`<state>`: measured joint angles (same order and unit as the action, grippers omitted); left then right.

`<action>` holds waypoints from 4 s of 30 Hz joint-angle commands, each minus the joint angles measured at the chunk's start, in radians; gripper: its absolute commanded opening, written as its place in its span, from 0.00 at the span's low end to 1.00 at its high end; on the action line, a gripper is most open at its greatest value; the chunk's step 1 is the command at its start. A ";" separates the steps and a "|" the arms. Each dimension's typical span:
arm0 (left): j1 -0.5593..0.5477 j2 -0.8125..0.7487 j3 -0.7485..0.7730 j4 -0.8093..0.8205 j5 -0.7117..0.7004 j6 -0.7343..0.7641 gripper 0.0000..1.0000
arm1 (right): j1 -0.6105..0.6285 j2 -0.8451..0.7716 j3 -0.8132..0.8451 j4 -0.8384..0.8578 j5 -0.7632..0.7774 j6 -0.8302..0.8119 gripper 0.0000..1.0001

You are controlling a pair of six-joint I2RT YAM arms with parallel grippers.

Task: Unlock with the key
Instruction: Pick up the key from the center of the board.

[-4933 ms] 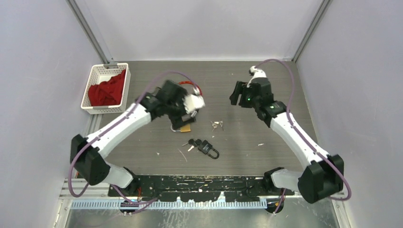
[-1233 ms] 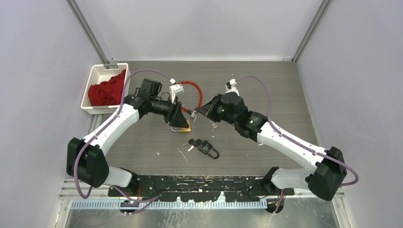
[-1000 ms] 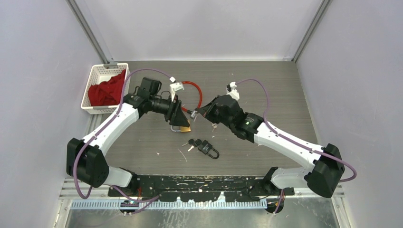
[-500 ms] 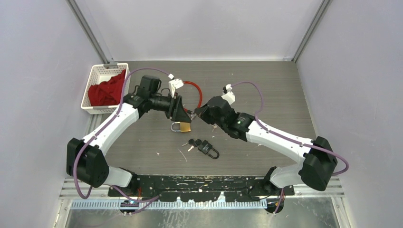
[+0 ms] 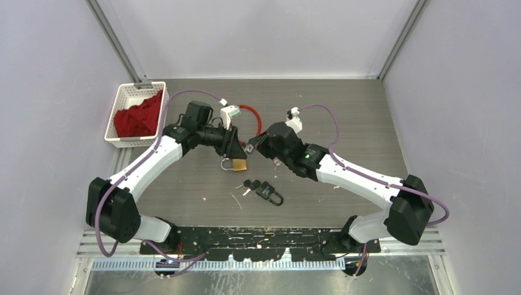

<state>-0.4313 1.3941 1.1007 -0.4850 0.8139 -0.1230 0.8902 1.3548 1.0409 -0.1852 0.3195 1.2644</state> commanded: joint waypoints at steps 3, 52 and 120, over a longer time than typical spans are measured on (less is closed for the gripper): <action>-0.004 -0.003 -0.001 0.073 -0.032 -0.003 0.28 | 0.013 0.020 0.056 0.046 0.000 0.020 0.01; -0.010 0.097 0.528 -0.964 0.161 0.593 0.00 | -0.196 -0.002 -0.058 0.596 -1.292 -0.583 0.48; -0.025 0.105 0.545 -1.015 0.185 0.627 0.00 | -0.165 0.038 0.005 0.440 -1.263 -0.703 0.15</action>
<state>-0.4519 1.5166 1.6043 -1.4864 0.9657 0.4843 0.7212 1.3991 1.0389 0.2211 -0.9260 0.5713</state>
